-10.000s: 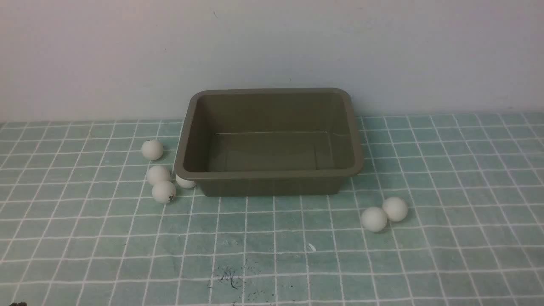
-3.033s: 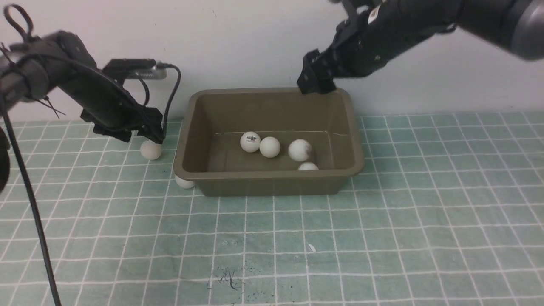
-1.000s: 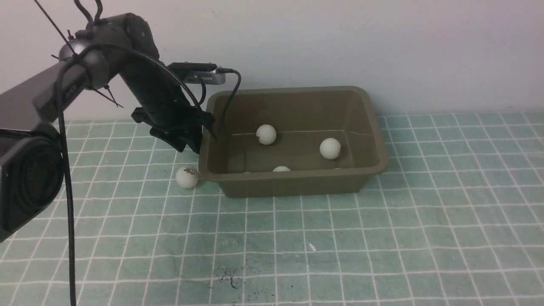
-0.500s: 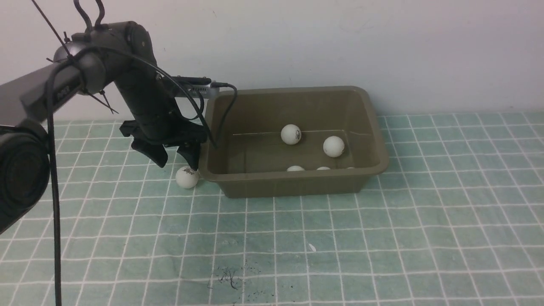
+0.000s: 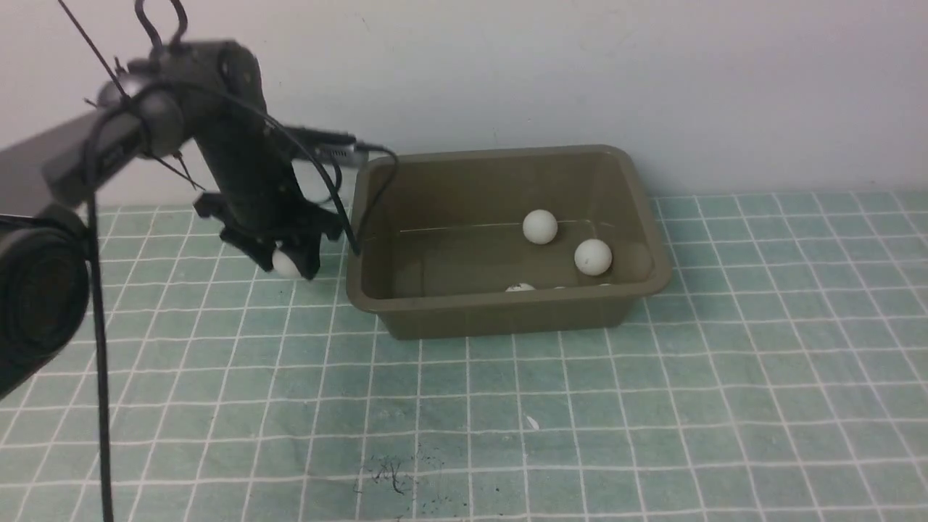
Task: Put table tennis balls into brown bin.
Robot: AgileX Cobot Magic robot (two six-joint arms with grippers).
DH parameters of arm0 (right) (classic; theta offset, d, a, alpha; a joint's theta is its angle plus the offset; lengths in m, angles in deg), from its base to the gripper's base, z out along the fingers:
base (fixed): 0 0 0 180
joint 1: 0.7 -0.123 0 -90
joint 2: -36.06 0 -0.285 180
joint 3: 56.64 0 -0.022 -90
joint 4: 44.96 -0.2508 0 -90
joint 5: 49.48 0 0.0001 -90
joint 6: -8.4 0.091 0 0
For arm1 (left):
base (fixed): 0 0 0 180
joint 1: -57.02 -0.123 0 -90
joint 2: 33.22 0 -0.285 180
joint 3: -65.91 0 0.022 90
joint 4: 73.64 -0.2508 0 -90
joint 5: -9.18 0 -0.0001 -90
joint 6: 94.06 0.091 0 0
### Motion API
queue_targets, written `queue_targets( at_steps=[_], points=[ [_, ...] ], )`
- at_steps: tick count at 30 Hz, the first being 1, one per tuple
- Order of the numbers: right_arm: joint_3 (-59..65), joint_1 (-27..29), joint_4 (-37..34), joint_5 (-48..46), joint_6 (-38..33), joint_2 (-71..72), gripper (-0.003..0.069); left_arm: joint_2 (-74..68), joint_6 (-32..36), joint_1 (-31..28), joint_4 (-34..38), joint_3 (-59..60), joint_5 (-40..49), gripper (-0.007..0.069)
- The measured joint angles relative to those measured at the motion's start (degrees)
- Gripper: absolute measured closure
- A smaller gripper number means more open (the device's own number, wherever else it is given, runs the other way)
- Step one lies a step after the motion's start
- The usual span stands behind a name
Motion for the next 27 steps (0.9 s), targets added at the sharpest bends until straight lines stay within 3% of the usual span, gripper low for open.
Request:
queue_targets(
  at_steps=[6, 9, 12, 16, 18, 19, 21, 22, 23, 24, 27],
  points=[
    [0.9, 0.0, 1.2, -3.7, 2.7, 9.6, 0.0673, 8.0, 5.1, 3.0, 9.8, -3.0, -0.3, 0.0272],
    [5.0, 0.0, 1.2, -3.9, 4.3, 18.5, 0.0673, 7.1, 7.2, 6.5, 13.8, -3.2, -4.5, 0.0272],
    [11.1, 0.0, 1.8, -2.7, 6.2, 28.5, 0.0673, 4.1, 7.3, 8.9, 14.2, -3.2, -8.2, 0.0213],
    [22.8, 0.0, 4.8, 5.0, 12.3, 46.5, 0.0673, 0.5, 5.9, 11.3, 14.0, -3.4, -10.2, 0.0043],
    [28.1, 0.0, 6.2, 9.8, 15.4, 53.4, 0.0673, 0.7, 4.4, 11.5, 13.9, -4.7, -8.8, 0.0053],
    [30.6, 0.0, 6.7, 12.1, 16.8, 56.1, 0.0673, 1.3, 3.4, 11.6, 13.5, -5.7, -7.6, 0.0093],
    [34.2, 0.0, 7.4, 15.2, 18.9, 59.4, 0.0673, 3.2, 1.6, 11.6, 11.7, -7.7, -4.4, 0.0252],
    [34.6, 0.0, 7.4, 15.2, 19.2, 59.4, 0.0673, 3.5, 1.6, 11.6, 11.4, -7.9, -4.1, 0.0252],
    [37.8, 0.0, 7.6, 17.3, 20.5, 61.0, 0.0673, 6.4, 1.0, 11.6, 9.1, -9.3, -1.2, 0.0445],
    [38.5, 0.0, 7.6, 18.0, 20.9, 61.4, 0.0673, 8.8, 0.9, 11.6, 8.1, -9.6, -0.4, 0.0508],
    [40.4, 0.0, 7.9, 21.5, 21.5, 61.5, 0.0673, 14.7, 0.6, 11.6, 6.2, -9.8, 0.6, 0.0599]
  ],
)
